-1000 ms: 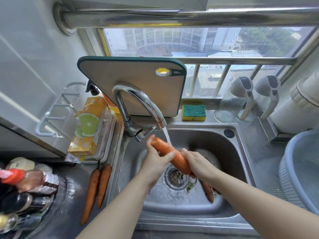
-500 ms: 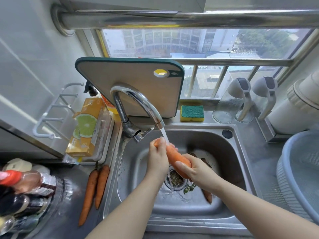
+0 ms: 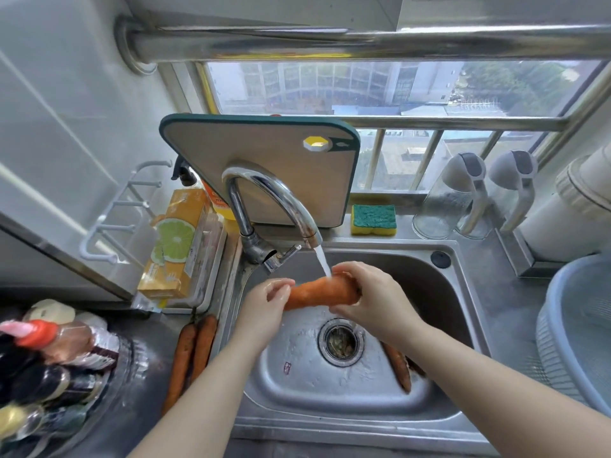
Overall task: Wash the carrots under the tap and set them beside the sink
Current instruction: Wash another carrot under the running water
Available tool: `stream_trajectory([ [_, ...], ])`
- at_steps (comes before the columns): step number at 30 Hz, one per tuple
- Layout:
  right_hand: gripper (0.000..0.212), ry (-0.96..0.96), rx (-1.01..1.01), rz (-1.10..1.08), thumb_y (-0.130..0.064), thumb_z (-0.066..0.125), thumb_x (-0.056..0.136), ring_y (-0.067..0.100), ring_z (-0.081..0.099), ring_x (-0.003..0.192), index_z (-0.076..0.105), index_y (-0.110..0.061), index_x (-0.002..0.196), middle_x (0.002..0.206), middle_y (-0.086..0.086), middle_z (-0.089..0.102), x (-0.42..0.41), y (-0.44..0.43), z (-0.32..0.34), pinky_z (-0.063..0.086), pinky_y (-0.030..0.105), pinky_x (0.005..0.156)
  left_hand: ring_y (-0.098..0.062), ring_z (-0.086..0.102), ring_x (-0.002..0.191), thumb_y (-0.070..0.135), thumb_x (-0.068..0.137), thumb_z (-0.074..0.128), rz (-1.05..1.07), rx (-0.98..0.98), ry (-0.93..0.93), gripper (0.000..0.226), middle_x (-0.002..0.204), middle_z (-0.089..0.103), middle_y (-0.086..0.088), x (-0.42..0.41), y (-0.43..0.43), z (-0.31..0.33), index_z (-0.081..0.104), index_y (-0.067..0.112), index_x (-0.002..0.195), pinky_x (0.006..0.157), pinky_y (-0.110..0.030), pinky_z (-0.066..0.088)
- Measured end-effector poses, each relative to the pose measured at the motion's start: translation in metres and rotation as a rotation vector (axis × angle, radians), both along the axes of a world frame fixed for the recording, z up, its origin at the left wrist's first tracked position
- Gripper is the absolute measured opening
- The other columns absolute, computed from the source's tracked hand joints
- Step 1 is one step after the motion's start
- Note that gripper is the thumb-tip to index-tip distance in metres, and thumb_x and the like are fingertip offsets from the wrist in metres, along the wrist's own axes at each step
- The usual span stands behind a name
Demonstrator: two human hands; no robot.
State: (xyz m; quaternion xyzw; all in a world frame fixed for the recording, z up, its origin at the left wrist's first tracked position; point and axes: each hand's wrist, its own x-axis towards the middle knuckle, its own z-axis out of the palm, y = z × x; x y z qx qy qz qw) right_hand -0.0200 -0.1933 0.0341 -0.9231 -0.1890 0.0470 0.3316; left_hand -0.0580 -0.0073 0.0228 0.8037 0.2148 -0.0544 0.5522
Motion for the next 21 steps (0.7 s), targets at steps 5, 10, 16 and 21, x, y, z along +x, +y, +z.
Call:
stream_trajectory([
  [5, 0.054, 0.029, -0.044, 0.007, -0.039, 0.084, 0.061, 0.015, 0.061, 0.09, 0.057, -0.028, 0.107, 0.098, -0.008, 0.067, -0.007, 0.008, 0.007, 0.046, 0.026, 0.076, -0.008, 0.042, 0.125, 0.012, 0.077, 0.055, -0.438, 0.29, -0.102, 0.059, 0.133, 0.048, 0.009, -0.013, 0.0, -0.003, 0.048, 0.027, 0.134, 0.11, -0.029, 0.032],
  [10, 0.047, 0.184, 0.096, -0.054, -0.042, 0.083, 0.063, 0.006, 0.063, 0.084, 0.057, -0.033, 0.101, 0.091, -0.012, 0.065, -0.018, 0.007, 0.015, 0.051, 0.021, 0.074, -0.01, 0.046, 0.125, 0.03, 0.084, 0.066, -0.453, 0.308, -0.144, 0.059, 0.136, 0.049, 0.014, -0.028, -0.018, -0.004, 0.04, 0.034, 0.137, 0.105, -0.035, 0.04],
  [16, 0.025, 0.244, 0.357, -0.204, -0.041, 0.061, 0.087, 0.001, 0.064, 0.087, 0.064, -0.024, 0.106, 0.095, -0.011, 0.069, -0.028, 0.004, 0.015, 0.048, 0.014, 0.073, -0.014, 0.056, 0.112, 0.022, 0.081, 0.07, -0.264, 0.203, -0.126, 0.049, 0.12, 0.059, 0.006, -0.043, -0.015, -0.009, 0.045, 0.03, 0.122, 0.096, -0.036, 0.047],
  [21, 0.031, 0.363, 0.257, -0.212, -0.048, 0.049, 0.092, 0.011, 0.064, 0.09, 0.066, -0.023, 0.098, 0.093, -0.006, 0.07, -0.037, 0.007, -0.002, 0.049, 0.031, 0.084, -0.011, 0.056, 0.11, 0.013, 0.08, 0.072, -0.087, 0.053, -0.135, 0.055, 0.114, 0.056, 0.007, -0.06, 0.002, -0.014, 0.035, 0.03, 0.115, 0.093, -0.027, 0.045],
])
